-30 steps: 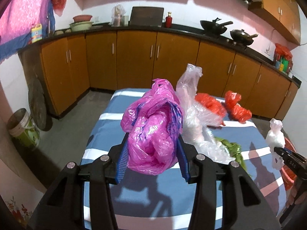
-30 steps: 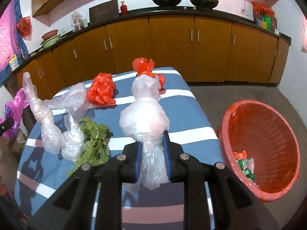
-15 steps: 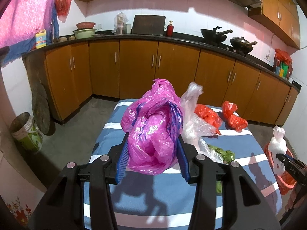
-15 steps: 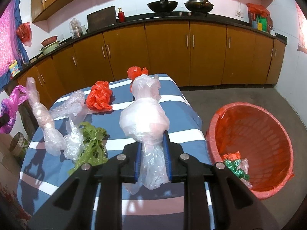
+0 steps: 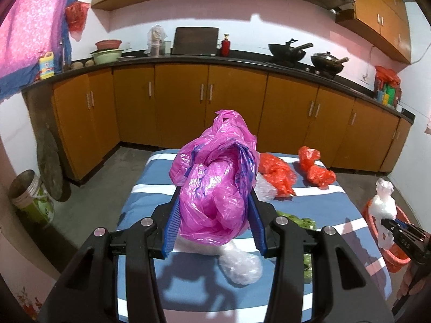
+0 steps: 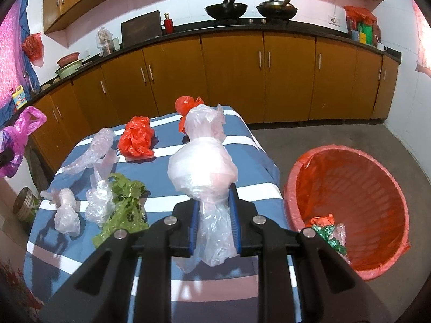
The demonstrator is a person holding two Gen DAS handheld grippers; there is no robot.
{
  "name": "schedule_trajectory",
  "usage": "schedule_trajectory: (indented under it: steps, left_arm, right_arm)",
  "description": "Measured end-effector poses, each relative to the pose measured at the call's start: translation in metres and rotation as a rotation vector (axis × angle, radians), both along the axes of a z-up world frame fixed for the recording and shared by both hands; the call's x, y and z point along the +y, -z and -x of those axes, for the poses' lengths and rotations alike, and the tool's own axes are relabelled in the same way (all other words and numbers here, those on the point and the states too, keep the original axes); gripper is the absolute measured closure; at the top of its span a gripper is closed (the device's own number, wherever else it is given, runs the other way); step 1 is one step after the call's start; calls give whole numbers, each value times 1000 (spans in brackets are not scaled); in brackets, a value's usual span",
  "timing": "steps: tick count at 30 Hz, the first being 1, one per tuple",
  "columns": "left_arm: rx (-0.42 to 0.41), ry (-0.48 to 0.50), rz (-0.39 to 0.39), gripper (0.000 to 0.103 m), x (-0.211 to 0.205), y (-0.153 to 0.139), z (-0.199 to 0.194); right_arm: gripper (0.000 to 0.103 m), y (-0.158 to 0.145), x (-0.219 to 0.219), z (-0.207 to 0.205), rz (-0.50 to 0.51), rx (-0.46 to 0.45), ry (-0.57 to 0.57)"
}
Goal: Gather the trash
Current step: 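Carry the pink and white bags over the orange basket with both tools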
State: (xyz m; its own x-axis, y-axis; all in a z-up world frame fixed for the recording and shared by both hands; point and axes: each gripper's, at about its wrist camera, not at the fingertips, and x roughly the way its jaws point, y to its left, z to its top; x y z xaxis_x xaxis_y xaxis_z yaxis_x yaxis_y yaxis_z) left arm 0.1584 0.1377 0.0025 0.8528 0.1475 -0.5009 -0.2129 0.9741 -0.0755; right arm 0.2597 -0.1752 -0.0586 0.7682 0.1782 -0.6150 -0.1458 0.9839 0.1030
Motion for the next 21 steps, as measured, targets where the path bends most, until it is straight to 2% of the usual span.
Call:
schedule_trajectory:
  steps: [9,21]
  left_arm:
    - [-13,111,14,57,-45,-5,-17]
    - [-5,326,37,57,-143,0,-40]
  right_arm:
    - [82,-11,-24,8,14,-39,30]
    - [82,-15,-95,16,42,-58,159]
